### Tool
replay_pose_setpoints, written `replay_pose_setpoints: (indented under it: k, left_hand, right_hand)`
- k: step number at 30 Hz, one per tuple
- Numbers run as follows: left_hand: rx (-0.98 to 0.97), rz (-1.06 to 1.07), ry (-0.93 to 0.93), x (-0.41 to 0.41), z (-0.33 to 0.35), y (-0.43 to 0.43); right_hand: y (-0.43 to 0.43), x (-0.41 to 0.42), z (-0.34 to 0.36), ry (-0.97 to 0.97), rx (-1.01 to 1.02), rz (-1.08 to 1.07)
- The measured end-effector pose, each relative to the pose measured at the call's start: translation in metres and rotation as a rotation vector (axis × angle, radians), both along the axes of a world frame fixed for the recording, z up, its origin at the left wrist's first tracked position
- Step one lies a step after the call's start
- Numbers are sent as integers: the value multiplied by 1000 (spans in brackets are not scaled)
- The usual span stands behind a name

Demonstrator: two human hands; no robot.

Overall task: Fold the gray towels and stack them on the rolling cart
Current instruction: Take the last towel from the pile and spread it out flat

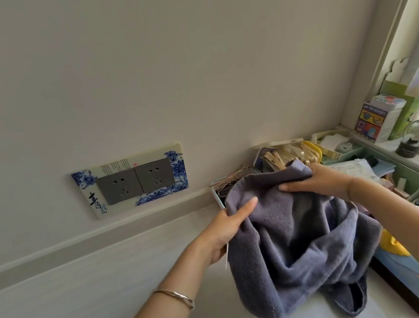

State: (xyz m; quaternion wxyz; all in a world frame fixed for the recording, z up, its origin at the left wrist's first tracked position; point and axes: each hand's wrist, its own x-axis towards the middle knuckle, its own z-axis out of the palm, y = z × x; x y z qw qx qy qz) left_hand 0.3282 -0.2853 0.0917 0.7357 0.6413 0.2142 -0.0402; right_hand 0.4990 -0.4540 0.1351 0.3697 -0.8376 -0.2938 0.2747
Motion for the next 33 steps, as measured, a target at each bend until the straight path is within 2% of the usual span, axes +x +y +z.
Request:
replay_pose_setpoints:
  k: [7, 13, 17, 25, 33]
  left_hand:
    - [-16, 9, -149, -90, 105, 27]
    - [64, 98, -240, -201, 173, 63]
    - [85, 158, -317, -279, 202, 94]
    - [97, 374, -272, -422, 202, 162]
    - [75, 640, -136, -551, 136, 236]
  right_hand:
    - [41, -88, 95, 62, 299, 12]
    - [94, -191, 172, -24, 380, 124]
    - [139, -256, 199, 4, 446, 163]
    - [248, -385, 190, 111, 397, 335]
    - [364, -505, 137, 185, 225, 468]
